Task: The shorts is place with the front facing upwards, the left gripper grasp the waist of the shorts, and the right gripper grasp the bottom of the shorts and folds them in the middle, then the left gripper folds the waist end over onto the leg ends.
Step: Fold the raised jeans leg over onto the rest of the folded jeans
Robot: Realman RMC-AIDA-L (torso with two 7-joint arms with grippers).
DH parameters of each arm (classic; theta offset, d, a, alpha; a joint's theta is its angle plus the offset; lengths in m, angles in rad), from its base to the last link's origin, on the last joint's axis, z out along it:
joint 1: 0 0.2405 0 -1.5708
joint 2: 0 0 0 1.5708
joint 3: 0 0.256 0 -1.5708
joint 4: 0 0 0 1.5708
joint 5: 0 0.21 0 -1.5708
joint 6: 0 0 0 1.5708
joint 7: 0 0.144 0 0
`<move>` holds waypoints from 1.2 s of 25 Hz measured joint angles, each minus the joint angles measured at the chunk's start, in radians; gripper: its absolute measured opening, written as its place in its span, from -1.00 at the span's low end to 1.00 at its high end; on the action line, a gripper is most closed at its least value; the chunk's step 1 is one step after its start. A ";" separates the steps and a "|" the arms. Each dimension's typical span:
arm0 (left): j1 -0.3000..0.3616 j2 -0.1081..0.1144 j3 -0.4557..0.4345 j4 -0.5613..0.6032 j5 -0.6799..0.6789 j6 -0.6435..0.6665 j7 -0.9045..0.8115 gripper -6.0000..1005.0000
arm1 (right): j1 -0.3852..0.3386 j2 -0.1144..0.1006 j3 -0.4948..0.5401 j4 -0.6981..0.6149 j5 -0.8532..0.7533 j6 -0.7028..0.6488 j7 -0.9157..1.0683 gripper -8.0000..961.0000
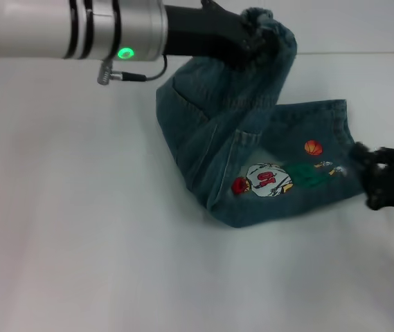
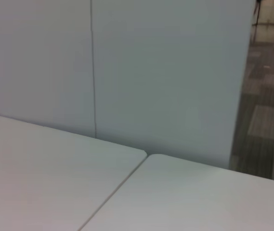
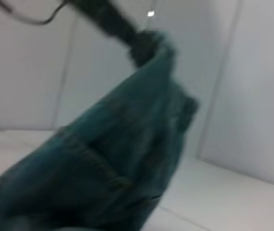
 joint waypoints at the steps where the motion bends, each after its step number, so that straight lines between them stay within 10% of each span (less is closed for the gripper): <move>1: -0.002 0.000 0.014 -0.005 -0.001 -0.010 0.000 -0.91 | -0.021 -0.001 0.010 -0.028 0.000 -0.017 0.023 -0.83; 17: -0.068 -0.006 0.214 -0.177 -0.130 -0.177 -0.004 -0.89 | -0.116 -0.007 0.142 -0.141 -0.015 -0.104 0.122 -0.78; 30: -0.079 -0.007 0.338 -0.247 -0.172 -0.302 -0.004 -0.81 | -0.153 -0.003 0.142 -0.445 -0.319 -0.270 0.465 -0.75</move>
